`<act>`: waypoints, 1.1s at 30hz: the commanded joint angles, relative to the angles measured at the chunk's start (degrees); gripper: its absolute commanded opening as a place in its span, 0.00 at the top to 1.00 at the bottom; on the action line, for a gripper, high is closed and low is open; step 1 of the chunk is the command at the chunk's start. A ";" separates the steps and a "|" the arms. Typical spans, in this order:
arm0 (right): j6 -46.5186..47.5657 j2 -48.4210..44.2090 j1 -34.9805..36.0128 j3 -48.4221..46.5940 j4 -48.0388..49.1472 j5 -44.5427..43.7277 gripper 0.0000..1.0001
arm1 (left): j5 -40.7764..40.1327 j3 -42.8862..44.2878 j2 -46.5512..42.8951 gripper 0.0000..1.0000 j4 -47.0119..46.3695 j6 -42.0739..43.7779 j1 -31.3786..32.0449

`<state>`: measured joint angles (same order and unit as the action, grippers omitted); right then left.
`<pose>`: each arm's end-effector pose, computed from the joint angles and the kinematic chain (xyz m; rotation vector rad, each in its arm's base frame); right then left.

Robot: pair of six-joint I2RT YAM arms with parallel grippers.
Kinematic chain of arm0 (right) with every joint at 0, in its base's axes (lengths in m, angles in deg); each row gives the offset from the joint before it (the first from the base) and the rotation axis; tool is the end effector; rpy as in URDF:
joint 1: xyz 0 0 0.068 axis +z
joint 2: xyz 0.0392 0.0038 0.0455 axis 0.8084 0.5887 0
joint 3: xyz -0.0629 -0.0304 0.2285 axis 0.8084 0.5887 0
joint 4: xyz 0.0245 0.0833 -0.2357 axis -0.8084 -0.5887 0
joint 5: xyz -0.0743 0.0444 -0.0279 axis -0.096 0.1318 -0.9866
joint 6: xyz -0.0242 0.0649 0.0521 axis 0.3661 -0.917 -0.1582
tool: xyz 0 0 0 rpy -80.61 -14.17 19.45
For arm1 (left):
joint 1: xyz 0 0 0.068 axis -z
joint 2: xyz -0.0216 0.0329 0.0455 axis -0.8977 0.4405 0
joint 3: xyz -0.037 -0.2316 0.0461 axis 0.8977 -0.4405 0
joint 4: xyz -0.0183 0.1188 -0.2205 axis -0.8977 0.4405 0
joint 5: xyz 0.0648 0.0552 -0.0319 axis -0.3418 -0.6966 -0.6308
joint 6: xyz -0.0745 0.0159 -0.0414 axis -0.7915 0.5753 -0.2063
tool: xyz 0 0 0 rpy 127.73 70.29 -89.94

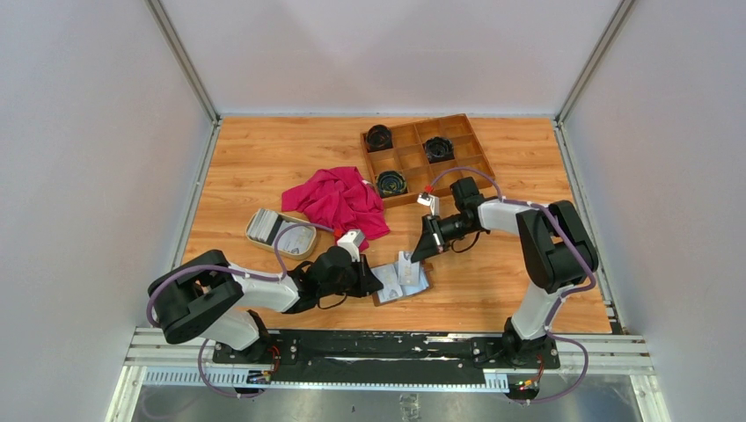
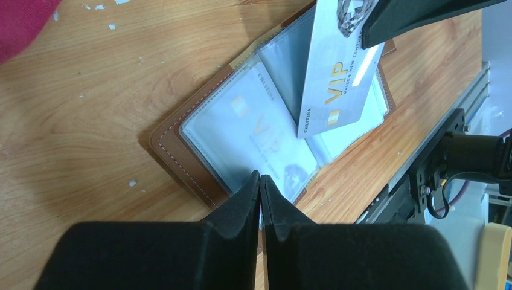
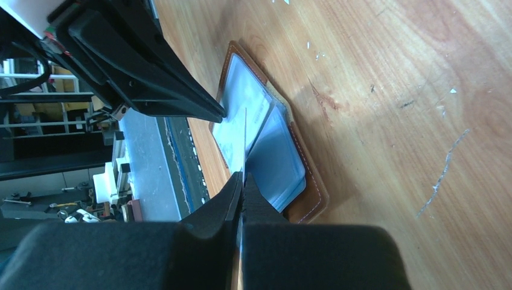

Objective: Put the credit cards into the card holder
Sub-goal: Insert the credit card into the card holder.

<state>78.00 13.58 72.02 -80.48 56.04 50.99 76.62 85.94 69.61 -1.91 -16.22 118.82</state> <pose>0.2636 0.1593 0.0999 -0.7950 2.3147 1.5972 0.1519 -0.2215 0.0746 0.1194 2.3504 -1.0481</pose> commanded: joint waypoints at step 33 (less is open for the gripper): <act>-3.22 4.46 11.96 -6.09 -8.91 -20.92 1.00 | -0.85 -1.55 0.31 0.93 3.80 1.78 -0.95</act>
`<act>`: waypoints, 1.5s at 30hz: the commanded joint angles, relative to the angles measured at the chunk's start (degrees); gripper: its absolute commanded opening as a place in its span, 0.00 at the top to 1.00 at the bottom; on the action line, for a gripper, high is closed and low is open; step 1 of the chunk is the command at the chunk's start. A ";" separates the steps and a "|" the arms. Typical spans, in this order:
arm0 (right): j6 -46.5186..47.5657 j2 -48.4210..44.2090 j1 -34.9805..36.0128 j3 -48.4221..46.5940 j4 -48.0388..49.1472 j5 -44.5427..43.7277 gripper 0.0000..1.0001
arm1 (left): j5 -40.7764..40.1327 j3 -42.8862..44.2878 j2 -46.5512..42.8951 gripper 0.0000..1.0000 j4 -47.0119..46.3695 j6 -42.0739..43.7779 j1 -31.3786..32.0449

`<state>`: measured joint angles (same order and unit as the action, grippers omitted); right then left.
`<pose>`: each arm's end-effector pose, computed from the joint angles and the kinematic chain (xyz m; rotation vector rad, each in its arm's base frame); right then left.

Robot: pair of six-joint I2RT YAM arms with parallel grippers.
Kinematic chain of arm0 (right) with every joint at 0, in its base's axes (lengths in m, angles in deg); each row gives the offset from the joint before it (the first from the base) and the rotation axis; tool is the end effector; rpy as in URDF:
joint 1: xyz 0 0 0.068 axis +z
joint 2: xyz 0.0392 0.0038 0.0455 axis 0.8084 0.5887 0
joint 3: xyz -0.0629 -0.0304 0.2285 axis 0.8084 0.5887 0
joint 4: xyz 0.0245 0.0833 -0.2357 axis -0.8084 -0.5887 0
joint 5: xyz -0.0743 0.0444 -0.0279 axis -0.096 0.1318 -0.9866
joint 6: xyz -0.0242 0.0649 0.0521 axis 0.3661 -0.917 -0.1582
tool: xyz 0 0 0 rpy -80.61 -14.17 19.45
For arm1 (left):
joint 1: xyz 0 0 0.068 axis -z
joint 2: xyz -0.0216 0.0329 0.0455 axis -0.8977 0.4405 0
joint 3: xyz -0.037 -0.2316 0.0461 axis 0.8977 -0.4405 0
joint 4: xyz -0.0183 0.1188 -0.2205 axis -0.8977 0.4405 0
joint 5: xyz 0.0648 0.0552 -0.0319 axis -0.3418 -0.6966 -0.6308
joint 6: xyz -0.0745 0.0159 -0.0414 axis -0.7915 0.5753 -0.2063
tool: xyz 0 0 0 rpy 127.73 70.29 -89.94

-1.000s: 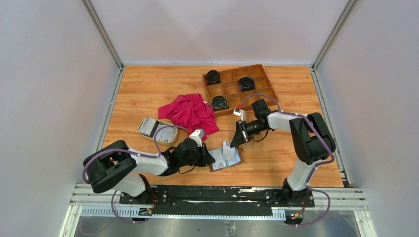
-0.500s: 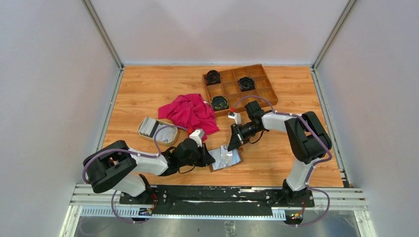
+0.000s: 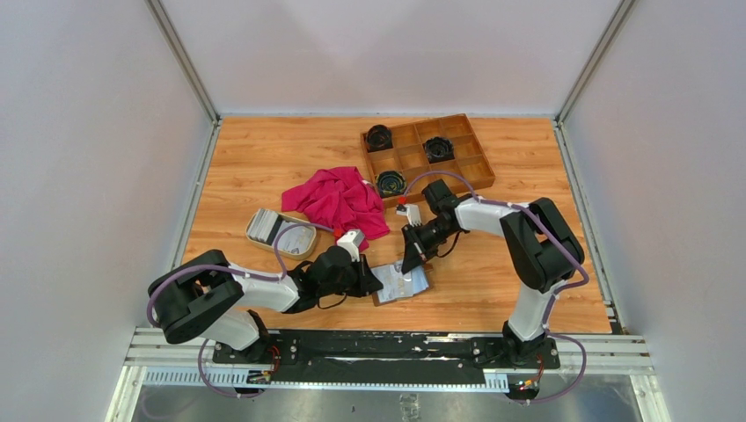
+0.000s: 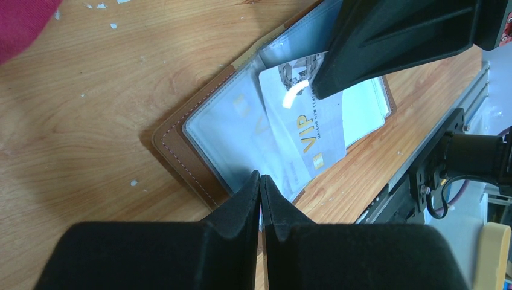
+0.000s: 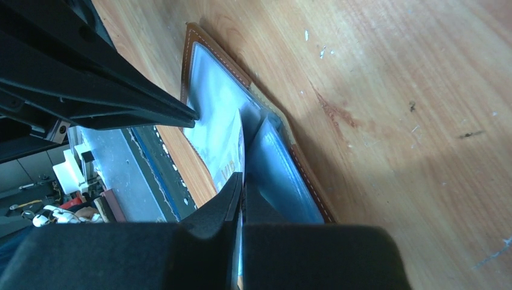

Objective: Put the credit cards into the card holder
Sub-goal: Insert the credit card into the card holder.

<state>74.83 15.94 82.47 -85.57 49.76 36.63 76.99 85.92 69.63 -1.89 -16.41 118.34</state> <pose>0.2486 0.2028 0.0898 -0.9186 2.5525 1.3580 0.1533 -0.2203 0.0743 0.1099 2.3533 -1.0506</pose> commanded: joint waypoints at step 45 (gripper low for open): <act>-6.46 12.96 7.99 -13.32 -9.44 -9.23 0.85 | -0.02 -3.06 0.04 0.93 3.69 3.26 -1.74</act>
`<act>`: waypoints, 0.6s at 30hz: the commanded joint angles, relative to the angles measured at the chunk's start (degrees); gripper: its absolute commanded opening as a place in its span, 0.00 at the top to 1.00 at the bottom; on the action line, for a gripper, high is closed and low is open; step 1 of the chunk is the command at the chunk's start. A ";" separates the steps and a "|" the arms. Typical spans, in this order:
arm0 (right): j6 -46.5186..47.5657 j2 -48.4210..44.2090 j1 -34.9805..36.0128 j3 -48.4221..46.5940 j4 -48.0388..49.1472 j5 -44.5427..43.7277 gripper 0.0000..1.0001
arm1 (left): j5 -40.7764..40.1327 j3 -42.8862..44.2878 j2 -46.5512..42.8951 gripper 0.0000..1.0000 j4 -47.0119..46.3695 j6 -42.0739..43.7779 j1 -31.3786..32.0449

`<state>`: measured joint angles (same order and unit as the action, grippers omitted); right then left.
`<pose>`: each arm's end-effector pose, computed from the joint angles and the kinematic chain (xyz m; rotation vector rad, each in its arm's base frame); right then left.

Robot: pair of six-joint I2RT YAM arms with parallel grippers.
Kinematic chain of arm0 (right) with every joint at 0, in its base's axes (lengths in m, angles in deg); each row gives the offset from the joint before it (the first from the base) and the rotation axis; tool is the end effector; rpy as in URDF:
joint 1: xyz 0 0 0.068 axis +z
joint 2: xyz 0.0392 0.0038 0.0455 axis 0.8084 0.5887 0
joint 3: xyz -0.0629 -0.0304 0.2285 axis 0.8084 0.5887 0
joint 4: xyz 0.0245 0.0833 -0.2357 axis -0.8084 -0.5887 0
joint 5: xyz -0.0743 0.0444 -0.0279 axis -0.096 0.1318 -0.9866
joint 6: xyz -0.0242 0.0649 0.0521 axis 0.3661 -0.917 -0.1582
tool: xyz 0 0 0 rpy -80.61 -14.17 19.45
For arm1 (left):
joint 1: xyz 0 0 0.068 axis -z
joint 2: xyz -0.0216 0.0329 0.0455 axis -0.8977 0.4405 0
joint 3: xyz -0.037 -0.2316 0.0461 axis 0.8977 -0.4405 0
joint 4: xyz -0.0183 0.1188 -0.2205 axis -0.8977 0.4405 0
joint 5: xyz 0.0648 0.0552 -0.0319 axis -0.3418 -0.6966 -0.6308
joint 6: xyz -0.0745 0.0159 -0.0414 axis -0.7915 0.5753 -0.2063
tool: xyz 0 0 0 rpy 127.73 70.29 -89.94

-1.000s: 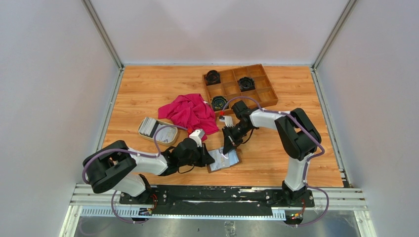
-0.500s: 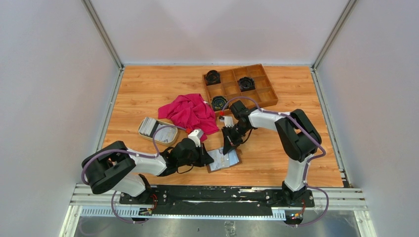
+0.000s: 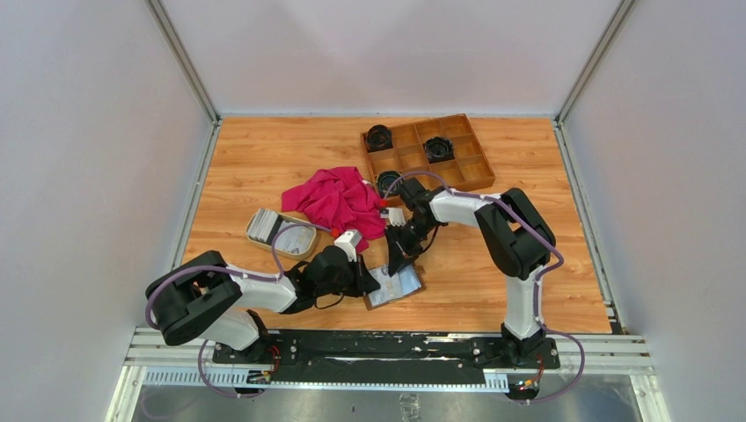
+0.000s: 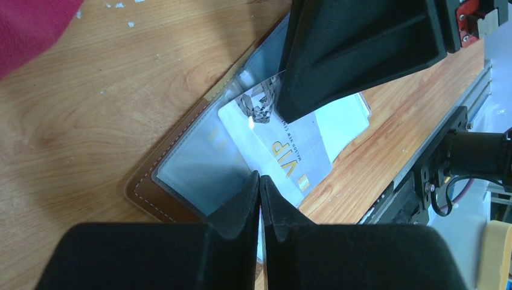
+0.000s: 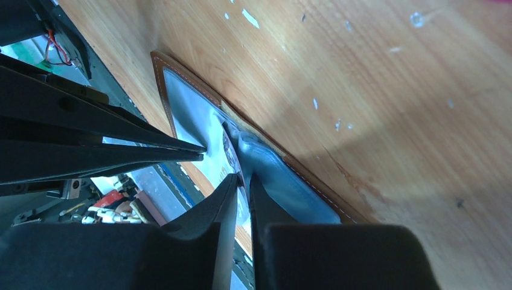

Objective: Put the credit cards into the card holder
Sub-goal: Insert the credit card into the card holder.

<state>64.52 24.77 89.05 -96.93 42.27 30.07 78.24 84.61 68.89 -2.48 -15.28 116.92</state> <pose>0.2523 0.2428 0.0790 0.7935 -2.7284 -1.2083 0.1545 -0.2136 0.0724 0.1179 2.3508 -1.0493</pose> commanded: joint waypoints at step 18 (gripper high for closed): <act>13.44 0.50 3.06 -7.57 -7.33 -13.13 0.60 | -1.88 -3.38 -3.92 0.90 4.37 1.95 -0.37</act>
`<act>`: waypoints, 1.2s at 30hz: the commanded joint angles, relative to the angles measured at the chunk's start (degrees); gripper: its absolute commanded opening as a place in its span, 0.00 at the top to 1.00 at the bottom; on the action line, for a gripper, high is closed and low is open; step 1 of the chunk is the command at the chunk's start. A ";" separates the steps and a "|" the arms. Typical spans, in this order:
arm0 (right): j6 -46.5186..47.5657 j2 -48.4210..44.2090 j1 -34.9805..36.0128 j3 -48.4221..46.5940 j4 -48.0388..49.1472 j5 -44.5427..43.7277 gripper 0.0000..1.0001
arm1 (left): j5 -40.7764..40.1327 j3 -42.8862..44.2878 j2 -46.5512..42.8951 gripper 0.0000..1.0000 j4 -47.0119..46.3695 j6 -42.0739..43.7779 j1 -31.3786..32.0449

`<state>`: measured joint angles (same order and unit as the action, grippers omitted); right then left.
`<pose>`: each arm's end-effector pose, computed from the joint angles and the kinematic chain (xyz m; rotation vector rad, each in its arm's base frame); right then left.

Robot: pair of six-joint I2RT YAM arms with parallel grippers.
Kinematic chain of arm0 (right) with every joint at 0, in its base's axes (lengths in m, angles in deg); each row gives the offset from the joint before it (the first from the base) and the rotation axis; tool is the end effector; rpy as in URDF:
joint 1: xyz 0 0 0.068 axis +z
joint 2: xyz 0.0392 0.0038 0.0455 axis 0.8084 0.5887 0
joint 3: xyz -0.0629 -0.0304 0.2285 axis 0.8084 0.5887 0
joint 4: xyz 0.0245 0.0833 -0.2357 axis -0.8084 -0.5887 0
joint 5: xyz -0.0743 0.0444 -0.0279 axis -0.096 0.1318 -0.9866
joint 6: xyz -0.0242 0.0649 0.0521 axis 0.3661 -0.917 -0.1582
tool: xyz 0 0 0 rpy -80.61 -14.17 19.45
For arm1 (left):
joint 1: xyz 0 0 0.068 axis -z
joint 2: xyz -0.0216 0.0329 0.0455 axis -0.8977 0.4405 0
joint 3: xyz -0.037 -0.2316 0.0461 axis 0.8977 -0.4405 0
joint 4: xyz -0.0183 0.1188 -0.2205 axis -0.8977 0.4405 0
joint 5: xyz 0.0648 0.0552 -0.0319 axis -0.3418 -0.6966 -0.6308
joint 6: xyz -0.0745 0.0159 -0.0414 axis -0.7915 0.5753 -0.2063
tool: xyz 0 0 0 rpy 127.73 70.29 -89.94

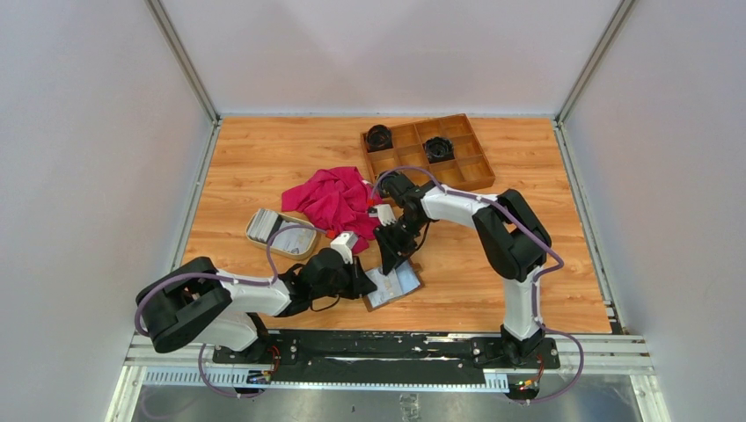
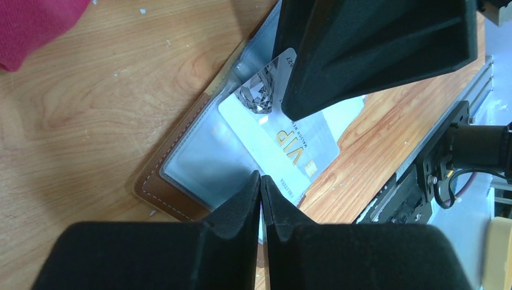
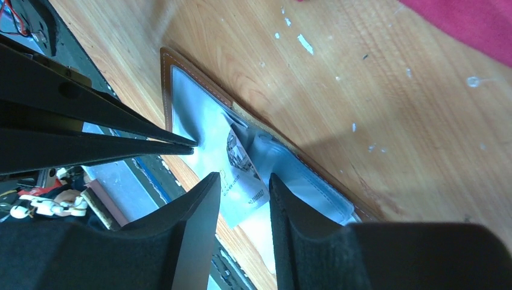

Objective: Put the credit cards into the card holder
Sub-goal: Insert the credit card into the card holder.

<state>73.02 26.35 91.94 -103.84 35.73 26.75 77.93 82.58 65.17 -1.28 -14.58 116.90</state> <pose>0.2531 0.2615 0.0929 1.0641 -2.7109 -1.1397 0.1498 -0.2066 0.0752 0.1280 2.3369 -1.0448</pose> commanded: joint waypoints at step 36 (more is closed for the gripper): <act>5.64 0.81 8.21 -0.84 -1.91 -7.53 0.72 | -0.81 -1.98 -2.41 0.85 7.12 0.30 -0.76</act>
<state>79.03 24.49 97.86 -104.32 34.97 19.47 79.05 81.00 61.41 2.48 -15.10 116.46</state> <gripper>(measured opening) 0.265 0.148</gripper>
